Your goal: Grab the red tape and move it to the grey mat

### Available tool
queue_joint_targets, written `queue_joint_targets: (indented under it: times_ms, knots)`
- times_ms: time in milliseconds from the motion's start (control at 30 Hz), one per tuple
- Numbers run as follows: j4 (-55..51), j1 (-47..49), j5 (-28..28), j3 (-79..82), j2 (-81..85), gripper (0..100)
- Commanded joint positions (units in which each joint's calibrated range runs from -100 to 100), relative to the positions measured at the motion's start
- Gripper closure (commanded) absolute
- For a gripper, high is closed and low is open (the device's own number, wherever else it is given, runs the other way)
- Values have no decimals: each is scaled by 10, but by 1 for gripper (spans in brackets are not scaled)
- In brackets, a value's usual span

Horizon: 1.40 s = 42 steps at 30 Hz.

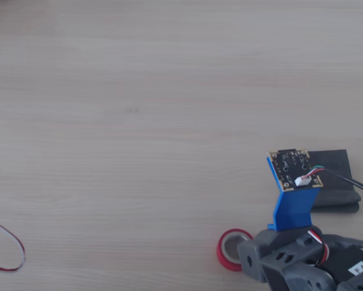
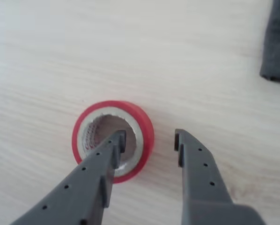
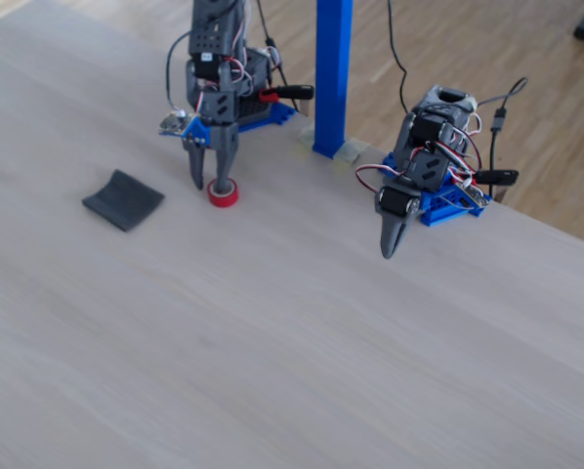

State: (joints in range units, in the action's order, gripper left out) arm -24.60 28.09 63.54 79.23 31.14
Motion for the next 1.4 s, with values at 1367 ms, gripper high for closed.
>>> queue_joint_targets:
  times_ms: [1367]
  knots:
    - [-82,-127,-71,-265,55,98]
